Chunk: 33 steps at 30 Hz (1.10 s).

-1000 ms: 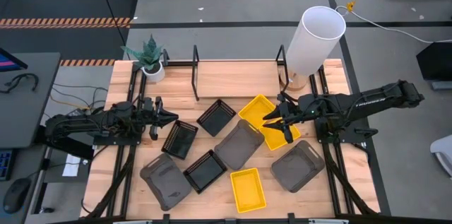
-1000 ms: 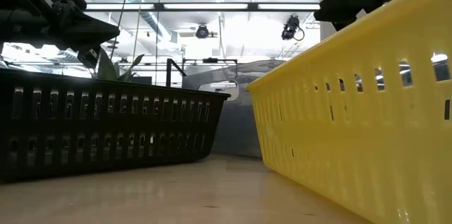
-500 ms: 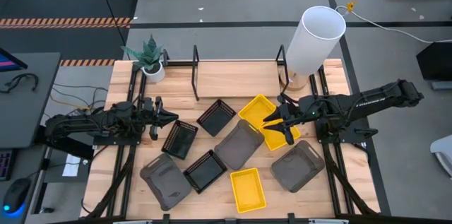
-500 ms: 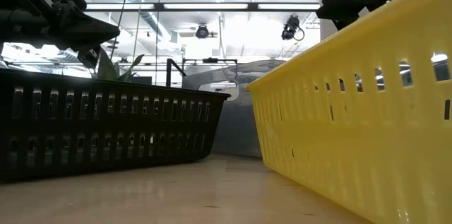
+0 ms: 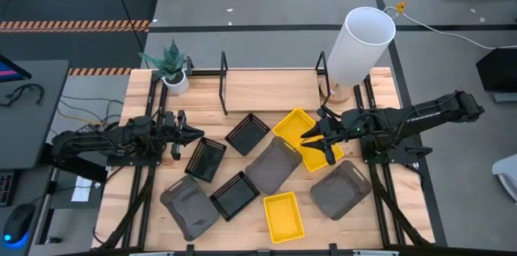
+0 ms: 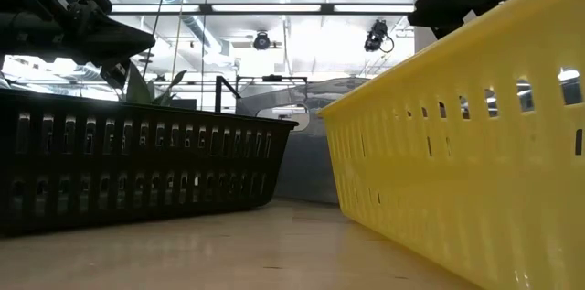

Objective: Stack baskets on shelf by color
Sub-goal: Stack the middle black transparent bin on the right black transparent bin

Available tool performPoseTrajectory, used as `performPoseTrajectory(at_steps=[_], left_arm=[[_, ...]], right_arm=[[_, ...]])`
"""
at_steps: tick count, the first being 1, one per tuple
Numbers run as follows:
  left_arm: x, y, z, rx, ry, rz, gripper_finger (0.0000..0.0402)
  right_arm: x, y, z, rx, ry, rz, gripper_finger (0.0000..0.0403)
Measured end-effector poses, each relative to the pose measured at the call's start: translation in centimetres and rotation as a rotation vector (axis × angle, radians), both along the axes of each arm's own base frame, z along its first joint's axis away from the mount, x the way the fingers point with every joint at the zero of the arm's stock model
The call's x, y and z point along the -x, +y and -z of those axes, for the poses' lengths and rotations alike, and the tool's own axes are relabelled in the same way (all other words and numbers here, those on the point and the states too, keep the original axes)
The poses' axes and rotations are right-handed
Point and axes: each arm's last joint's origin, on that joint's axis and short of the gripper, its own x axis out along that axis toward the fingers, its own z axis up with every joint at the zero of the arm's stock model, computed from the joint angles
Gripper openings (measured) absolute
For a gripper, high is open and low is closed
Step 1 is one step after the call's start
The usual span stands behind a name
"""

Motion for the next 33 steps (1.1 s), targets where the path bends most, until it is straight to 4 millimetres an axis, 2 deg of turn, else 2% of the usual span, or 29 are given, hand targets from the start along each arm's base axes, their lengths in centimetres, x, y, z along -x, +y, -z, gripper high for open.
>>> performPoseTrajectory(at_steps=[33], left_arm=[[0.0,0.0,0.01,0.0,0.0,0.0,0.0029]], right_arm=[[-0.02,0.6,-0.24,0.009,-0.029,-0.019,0.0135]])
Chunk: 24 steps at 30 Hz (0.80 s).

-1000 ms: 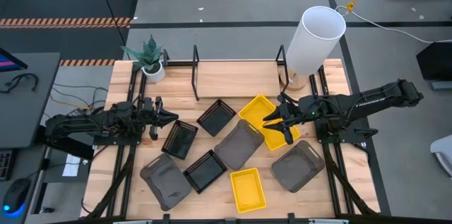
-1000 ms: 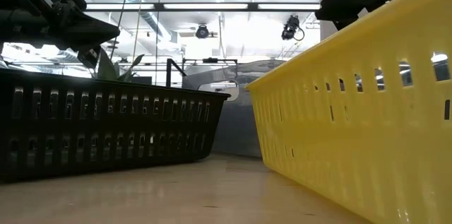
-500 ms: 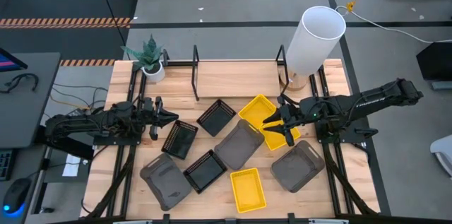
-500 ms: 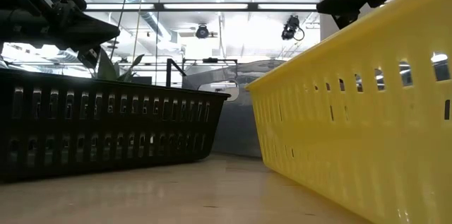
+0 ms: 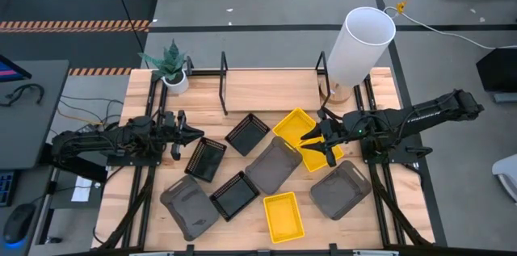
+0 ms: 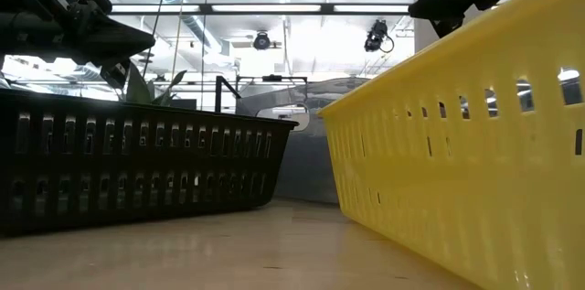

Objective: Stack baskets on shelf by color
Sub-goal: Stack the middle black transparent bin on the right black transparent bin

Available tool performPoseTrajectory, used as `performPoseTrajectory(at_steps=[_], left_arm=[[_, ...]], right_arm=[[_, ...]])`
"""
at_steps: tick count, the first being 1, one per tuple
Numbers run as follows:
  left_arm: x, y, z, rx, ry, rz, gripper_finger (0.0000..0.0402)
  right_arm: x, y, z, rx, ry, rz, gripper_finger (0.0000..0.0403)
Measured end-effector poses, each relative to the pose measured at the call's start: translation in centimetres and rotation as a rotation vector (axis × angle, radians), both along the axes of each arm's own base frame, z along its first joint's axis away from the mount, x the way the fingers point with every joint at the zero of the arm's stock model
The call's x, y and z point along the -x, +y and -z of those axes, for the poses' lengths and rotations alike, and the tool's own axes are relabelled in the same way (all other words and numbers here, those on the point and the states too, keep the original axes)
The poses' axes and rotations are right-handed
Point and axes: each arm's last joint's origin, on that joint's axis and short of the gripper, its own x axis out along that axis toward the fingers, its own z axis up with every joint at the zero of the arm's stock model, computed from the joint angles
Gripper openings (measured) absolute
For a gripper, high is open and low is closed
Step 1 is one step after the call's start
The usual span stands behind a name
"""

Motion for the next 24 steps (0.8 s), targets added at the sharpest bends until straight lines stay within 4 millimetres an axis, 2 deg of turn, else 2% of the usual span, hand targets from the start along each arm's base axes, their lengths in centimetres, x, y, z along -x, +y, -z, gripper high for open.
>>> performPoseTrajectory(at_steps=[24], left_arm=[[0.0,0.0,0.0,0.0,0.0,0.0,0.0038]], right_arm=[[0.04,0.23,0.01,0.002,0.0,-0.007,0.0135]])
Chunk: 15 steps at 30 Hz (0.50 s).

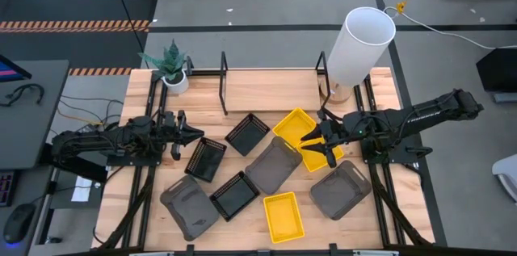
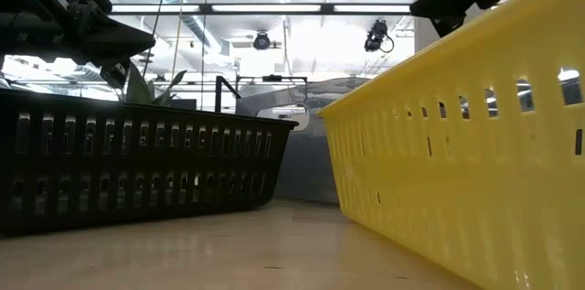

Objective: Stack baskets on shelf by color
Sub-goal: Stack the middle black transparent bin on the right black transparent bin

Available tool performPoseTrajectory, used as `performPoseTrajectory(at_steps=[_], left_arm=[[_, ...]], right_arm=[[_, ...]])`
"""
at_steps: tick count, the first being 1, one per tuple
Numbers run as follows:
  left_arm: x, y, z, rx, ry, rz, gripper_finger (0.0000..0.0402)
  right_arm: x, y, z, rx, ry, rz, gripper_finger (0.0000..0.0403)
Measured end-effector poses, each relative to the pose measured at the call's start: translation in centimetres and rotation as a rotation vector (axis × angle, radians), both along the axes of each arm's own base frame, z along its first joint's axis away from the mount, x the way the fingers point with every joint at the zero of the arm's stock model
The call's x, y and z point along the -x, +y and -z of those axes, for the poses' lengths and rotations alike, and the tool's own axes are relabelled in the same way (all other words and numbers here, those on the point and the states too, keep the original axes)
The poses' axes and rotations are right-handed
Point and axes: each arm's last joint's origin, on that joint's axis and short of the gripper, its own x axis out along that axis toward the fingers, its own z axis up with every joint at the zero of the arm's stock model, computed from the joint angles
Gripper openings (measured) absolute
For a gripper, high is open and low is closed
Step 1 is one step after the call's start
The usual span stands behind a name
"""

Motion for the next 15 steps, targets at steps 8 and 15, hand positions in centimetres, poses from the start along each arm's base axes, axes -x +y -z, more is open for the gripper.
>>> performPoseTrajectory(at_steps=[8,15], left_arm=[[0.0,0.0,0.0,0.0,0.0,0.0,0.003],[0.0,0.0,-0.01,0.0,0.0,0.0,0.0038]], right_arm=[[0.01,0.07,-0.01,0.001,-0.002,0.0,0.0135],[0.01,0.07,-0.01,0.001,-0.002,0.0,0.0135]])
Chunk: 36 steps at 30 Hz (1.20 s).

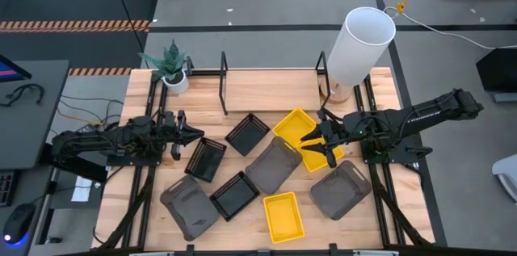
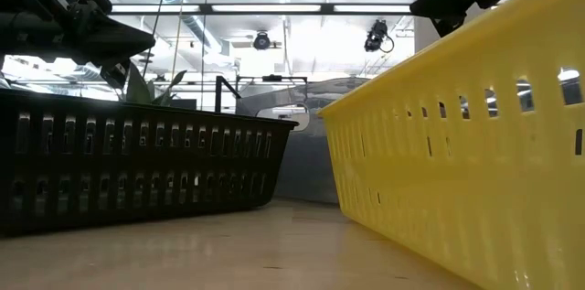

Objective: Stack baskets on shelf by color
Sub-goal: Stack the middle black transparent bin on the right black transparent bin

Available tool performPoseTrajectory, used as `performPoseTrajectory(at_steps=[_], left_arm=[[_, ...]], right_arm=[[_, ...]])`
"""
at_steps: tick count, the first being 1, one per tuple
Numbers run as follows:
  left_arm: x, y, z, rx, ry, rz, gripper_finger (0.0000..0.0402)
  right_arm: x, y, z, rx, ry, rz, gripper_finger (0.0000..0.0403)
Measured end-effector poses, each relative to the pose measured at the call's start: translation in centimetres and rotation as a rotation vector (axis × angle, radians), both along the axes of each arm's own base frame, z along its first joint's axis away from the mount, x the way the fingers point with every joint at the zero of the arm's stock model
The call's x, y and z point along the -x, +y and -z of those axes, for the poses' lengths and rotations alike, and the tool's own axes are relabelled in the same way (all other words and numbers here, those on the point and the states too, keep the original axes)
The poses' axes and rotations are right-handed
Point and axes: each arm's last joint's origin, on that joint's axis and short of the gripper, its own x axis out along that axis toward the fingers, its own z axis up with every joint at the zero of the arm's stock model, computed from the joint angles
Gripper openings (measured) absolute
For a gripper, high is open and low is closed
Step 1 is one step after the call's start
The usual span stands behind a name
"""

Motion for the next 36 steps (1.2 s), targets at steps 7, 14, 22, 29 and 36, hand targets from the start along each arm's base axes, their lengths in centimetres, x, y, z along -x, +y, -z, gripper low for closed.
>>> performPoseTrajectory(at_steps=[7,14,22,29,36], left_arm=[[0.0,0.0,0.0,0.0,0.0,0.0,0.0032],[0.0,0.0,0.0,0.0,0.0,0.0,0.003],[0.0,0.0,0.0,0.0,0.0,0.0,0.0038],[0.0,0.0,0.0,0.0,0.0,0.0,0.003],[0.0,0.0,-0.01,0.0,0.0,0.0,0.0037]], right_arm=[[0.0,0.0,0.0,0.0,0.0,0.0,0.0135],[0.0,0.0,0.0,0.0,0.0,0.0,0.0135],[0.0,0.0,0.0,0.0,0.0,0.0,0.0135],[0.0,0.0,0.0,0.0,0.0,0.0,0.0135],[0.0,0.0,-0.01,-0.001,-0.001,0.0,0.0135]])
